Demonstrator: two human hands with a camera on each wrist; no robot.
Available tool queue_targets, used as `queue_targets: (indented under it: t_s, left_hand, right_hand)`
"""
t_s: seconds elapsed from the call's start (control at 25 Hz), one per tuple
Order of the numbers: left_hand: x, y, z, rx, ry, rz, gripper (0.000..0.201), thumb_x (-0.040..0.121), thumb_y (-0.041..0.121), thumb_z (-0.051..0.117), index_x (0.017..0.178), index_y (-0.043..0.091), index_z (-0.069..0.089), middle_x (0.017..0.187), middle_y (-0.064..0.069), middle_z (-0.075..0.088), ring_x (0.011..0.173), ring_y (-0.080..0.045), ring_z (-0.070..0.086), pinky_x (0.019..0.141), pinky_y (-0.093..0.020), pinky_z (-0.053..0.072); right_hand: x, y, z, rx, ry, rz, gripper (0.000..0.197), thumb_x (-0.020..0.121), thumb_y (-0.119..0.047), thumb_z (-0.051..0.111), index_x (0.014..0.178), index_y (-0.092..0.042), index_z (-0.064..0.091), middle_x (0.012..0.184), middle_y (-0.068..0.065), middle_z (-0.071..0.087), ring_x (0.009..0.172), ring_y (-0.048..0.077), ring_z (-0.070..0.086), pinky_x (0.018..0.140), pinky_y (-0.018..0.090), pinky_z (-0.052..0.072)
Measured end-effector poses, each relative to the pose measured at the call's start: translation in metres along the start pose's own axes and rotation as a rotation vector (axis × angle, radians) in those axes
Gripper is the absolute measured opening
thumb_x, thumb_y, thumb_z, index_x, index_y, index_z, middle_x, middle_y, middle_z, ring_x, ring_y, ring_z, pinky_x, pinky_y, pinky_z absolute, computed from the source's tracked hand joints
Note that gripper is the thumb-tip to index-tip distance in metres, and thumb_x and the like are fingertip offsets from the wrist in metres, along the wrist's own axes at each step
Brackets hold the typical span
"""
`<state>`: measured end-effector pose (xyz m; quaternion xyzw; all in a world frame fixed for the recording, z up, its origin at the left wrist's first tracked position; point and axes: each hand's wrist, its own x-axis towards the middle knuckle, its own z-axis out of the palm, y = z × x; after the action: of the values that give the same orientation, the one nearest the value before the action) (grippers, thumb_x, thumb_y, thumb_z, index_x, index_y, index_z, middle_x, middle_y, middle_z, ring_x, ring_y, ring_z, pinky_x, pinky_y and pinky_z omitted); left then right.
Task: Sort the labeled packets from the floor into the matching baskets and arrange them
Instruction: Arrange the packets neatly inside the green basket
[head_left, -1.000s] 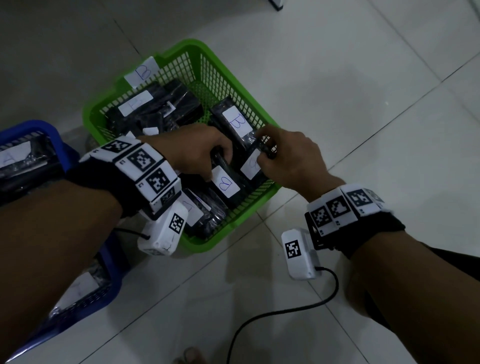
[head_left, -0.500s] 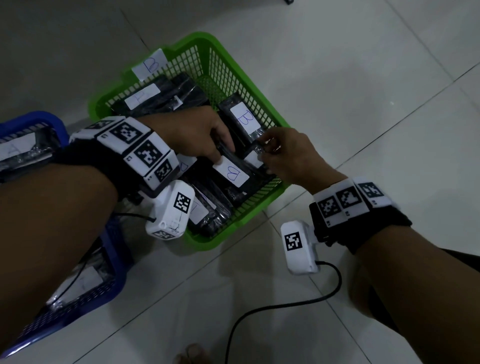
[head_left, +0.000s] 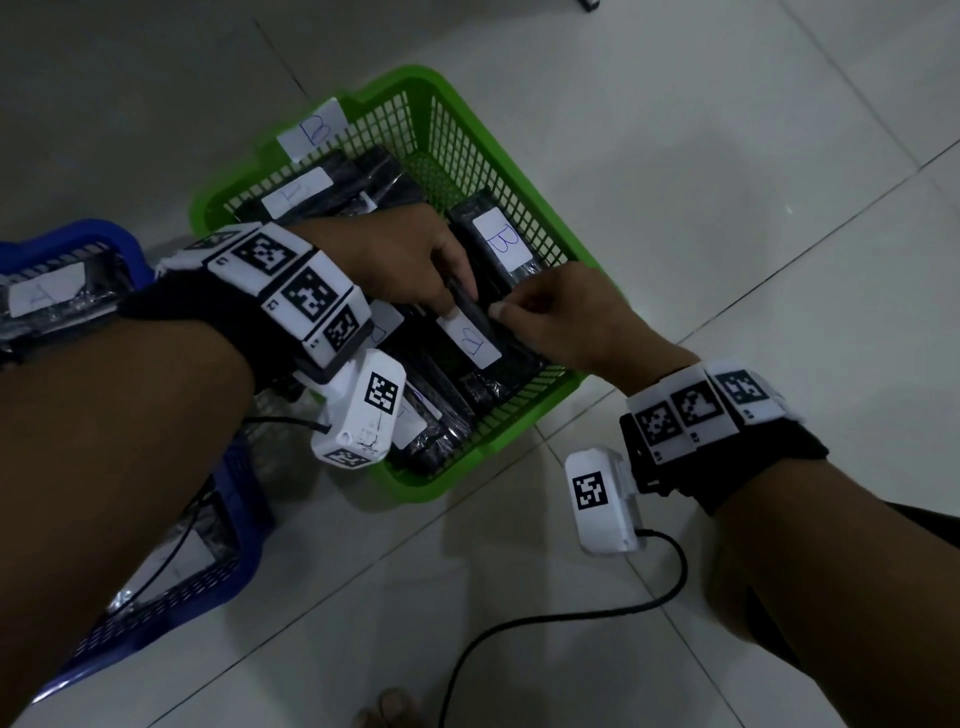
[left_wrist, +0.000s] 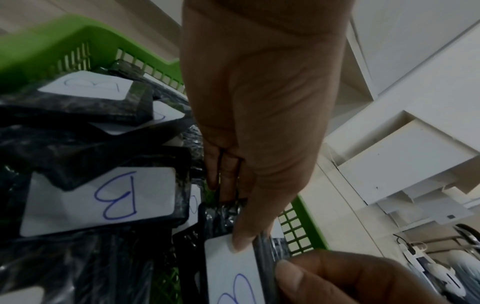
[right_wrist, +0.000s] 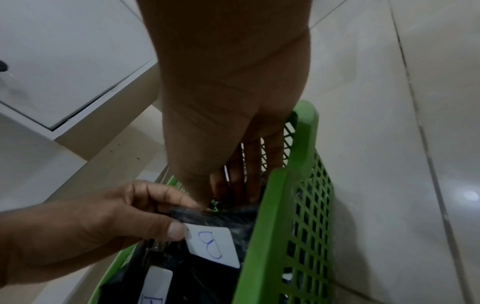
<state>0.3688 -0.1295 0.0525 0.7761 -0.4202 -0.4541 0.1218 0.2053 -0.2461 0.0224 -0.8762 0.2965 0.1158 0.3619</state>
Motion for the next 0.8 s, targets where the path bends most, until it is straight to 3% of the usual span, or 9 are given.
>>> queue_targets:
  t_s: [0.12, 0.24, 0.28, 0.36, 0.44, 0.6, 0.72, 0.8]
  left_hand:
    - [0.0, -0.002, 0.0, -0.117, 0.029, -0.008, 0.023, 0.08, 0.02, 0.078, 0.102, 0.026, 0.073, 0.089, 0.005, 0.074, 0.082, -0.01, 0.067, 0.069, -0.019, 0.053]
    - [-0.001, -0.001, 0.001, -0.223, 0.059, -0.03, 0.038, 0.076, 0.019, 0.082, 0.11, 0.024, 0.067, 0.089, 0.008, 0.07, 0.077, -0.006, 0.067, 0.054, -0.01, 0.047]
    - [-0.002, 0.0, 0.002, -0.233, 0.057, -0.039, 0.047, 0.072, 0.018, 0.085, 0.113, 0.025, 0.064, 0.091, 0.009, 0.068, 0.078, -0.004, 0.066, 0.054, -0.01, 0.047]
    - [-0.002, 0.002, 0.005, -0.192, 0.044, -0.04, 0.063, 0.064, 0.016, 0.089, 0.119, 0.024, 0.06, 0.099, 0.009, 0.066, 0.088, -0.007, 0.065, 0.068, -0.02, 0.054]
    - [0.0, 0.003, 0.011, -0.052, 0.06, -0.006, 0.071, 0.06, 0.019, 0.092, 0.123, 0.018, 0.059, 0.106, 0.005, 0.064, 0.098, -0.015, 0.062, 0.085, -0.03, 0.053]
    - [0.008, -0.003, 0.024, 0.161, 0.118, 0.037, 0.068, 0.057, 0.036, 0.092, 0.115, 0.017, 0.063, 0.103, 0.004, 0.068, 0.094, -0.017, 0.063, 0.076, -0.026, 0.046]
    - [0.013, -0.009, 0.033, 0.226, 0.082, 0.056, 0.055, 0.059, 0.057, 0.084, 0.102, 0.025, 0.071, 0.094, 0.01, 0.07, 0.09, -0.013, 0.064, 0.077, -0.029, 0.052]
    - [0.016, -0.008, 0.039, 0.257, 0.109, 0.078, 0.046, 0.062, 0.061, 0.08, 0.093, 0.028, 0.074, 0.091, 0.011, 0.069, 0.088, -0.012, 0.064, 0.075, -0.028, 0.051]
  right_hand:
    - [-0.001, 0.002, 0.005, 0.224, -0.057, 0.001, 0.017, 0.082, -0.038, 0.075, 0.088, -0.023, 0.074, 0.079, -0.004, 0.073, 0.07, 0.006, 0.064, 0.07, 0.023, 0.05]
    - [0.001, 0.006, -0.001, 0.335, -0.04, 0.004, 0.013, 0.084, -0.028, 0.075, 0.089, -0.016, 0.071, 0.079, 0.004, 0.071, 0.065, 0.009, 0.059, 0.067, 0.027, 0.048]
    - [0.003, 0.008, -0.004, 0.31, -0.039, -0.003, 0.012, 0.086, -0.026, 0.073, 0.089, -0.015, 0.07, 0.081, 0.004, 0.071, 0.066, 0.01, 0.06, 0.067, 0.027, 0.049]
    - [0.005, 0.012, -0.009, 0.263, 0.014, -0.017, 0.01, 0.088, -0.026, 0.068, 0.09, -0.017, 0.069, 0.084, 0.001, 0.072, 0.073, 0.013, 0.064, 0.069, 0.029, 0.052]
    - [0.006, 0.018, -0.012, 0.231, 0.117, -0.03, 0.01, 0.088, -0.026, 0.065, 0.092, -0.018, 0.069, 0.086, -0.003, 0.071, 0.075, 0.011, 0.064, 0.069, 0.022, 0.048]
    - [0.005, 0.021, -0.011, 0.209, 0.327, -0.094, 0.008, 0.088, -0.022, 0.063, 0.093, -0.019, 0.068, 0.083, -0.008, 0.067, 0.071, 0.003, 0.061, 0.061, 0.002, 0.038]
    - [0.004, 0.024, -0.008, 0.306, 0.46, -0.112, 0.012, 0.089, -0.018, 0.061, 0.096, -0.016, 0.07, 0.082, -0.01, 0.065, 0.071, -0.001, 0.061, 0.063, 0.004, 0.042]
    - [0.004, 0.027, -0.007, 0.369, 0.543, -0.093, 0.012, 0.089, -0.017, 0.061, 0.096, -0.015, 0.07, 0.082, -0.012, 0.066, 0.074, 0.0, 0.064, 0.065, 0.01, 0.048]
